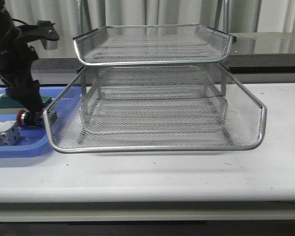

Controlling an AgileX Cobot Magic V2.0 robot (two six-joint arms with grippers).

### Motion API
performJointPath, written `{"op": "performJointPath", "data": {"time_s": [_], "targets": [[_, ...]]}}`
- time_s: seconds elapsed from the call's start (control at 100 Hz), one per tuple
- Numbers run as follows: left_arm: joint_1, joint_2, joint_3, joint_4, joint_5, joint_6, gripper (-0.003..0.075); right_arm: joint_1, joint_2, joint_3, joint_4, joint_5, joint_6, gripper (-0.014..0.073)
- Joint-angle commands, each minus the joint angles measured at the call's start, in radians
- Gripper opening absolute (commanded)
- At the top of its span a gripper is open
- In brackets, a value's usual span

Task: Place button on rack with both arms
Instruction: 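Lower the left gripper and grasp the red push-button switch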

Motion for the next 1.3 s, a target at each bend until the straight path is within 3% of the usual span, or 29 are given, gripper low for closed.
{"op": "performJointPath", "data": {"time_s": [0.0, 0.21, 1.29], "targets": [[-0.005, -0.044, -0.042, -0.008, -0.017, 0.009, 0.0599, -0.004, 0.007, -0.034, -0.005, -0.054, -0.003, -0.007], [-0.005, -0.041, -0.042, -0.045, -0.017, 0.062, 0.0599, -0.004, 0.007, -0.034, -0.005, -0.054, -0.003, -0.007], [-0.005, 0.096, -0.05, -0.072, -0.033, 0.083, 0.0599, -0.004, 0.007, -0.034, -0.005, -0.054, -0.003, -0.007]]}}
